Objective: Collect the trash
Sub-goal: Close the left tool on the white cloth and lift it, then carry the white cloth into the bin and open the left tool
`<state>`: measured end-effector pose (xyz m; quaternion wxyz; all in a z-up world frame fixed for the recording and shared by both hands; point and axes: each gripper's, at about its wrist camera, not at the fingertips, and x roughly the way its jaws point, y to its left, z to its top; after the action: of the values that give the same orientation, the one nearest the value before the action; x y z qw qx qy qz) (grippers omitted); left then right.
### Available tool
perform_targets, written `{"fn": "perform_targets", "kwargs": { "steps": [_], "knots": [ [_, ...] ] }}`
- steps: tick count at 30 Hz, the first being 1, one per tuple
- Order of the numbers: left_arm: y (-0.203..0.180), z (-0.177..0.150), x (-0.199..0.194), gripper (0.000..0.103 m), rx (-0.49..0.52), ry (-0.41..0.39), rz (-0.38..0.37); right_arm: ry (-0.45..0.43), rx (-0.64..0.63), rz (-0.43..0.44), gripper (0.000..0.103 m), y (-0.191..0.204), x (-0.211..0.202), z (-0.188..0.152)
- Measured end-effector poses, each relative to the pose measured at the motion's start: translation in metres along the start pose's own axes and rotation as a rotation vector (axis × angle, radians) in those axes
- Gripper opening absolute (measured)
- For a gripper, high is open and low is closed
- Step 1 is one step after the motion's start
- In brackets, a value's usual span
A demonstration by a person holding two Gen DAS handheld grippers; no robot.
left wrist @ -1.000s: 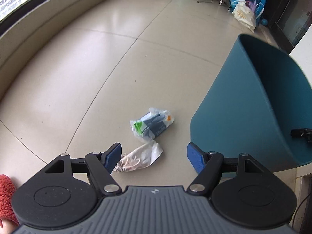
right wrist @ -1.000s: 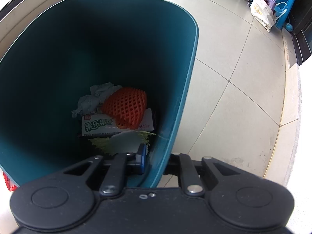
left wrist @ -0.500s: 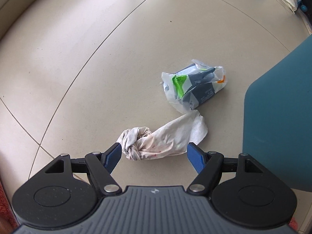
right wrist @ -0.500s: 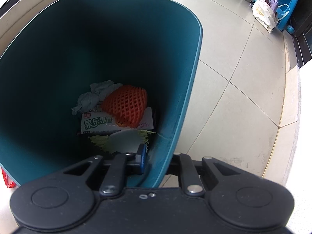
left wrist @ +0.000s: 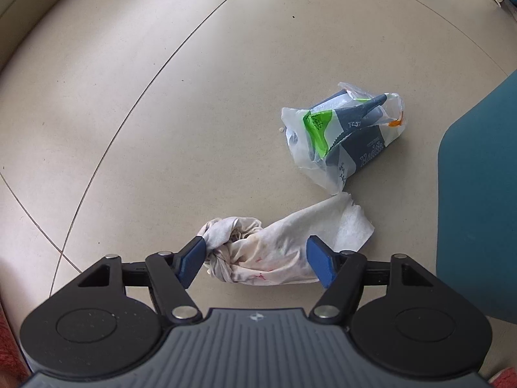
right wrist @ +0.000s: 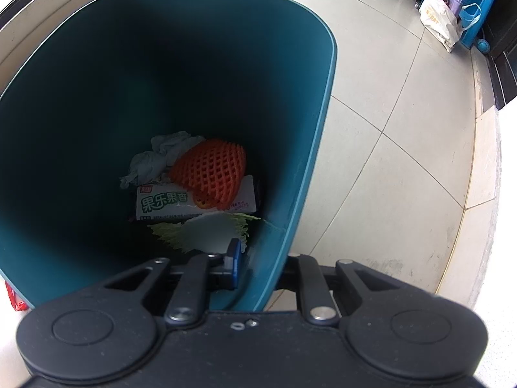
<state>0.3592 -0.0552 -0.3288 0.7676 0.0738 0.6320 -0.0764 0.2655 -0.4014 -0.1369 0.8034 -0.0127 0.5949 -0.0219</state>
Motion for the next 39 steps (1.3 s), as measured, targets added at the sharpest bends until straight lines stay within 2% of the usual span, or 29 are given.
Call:
{"fn": "perform_targets", "kwargs": {
  "steps": [5,11,18,26,33,39],
  "knots": [
    [0.008,-0.004,-0.002,0.029,-0.004,-0.011,0.060,0.000,0.000,-0.001,0.015,-0.001,0.000,0.000],
    [0.017,-0.011,-0.015,0.008,-0.001,-0.036,0.106,-0.001,-0.001,0.000,0.015,-0.001,0.000,0.000],
    [0.030,-0.019,-0.050,0.007,-0.037,-0.069,0.118,-0.002,0.000,0.001,0.015,-0.002,0.000,0.000],
    [0.023,-0.020,-0.136,0.007,-0.035,-0.129,0.076,-0.009,0.015,0.007,0.013,-0.007,0.001,-0.001],
    [-0.013,-0.017,-0.232,0.007,0.054,-0.244,-0.019,-0.019,0.019,-0.001,0.009,-0.007,-0.002,-0.003],
    [-0.063,-0.009,-0.298,0.007,0.129,-0.352,-0.096,-0.026,0.024,0.006,0.009,-0.011,-0.002,-0.004]
  ]
}}
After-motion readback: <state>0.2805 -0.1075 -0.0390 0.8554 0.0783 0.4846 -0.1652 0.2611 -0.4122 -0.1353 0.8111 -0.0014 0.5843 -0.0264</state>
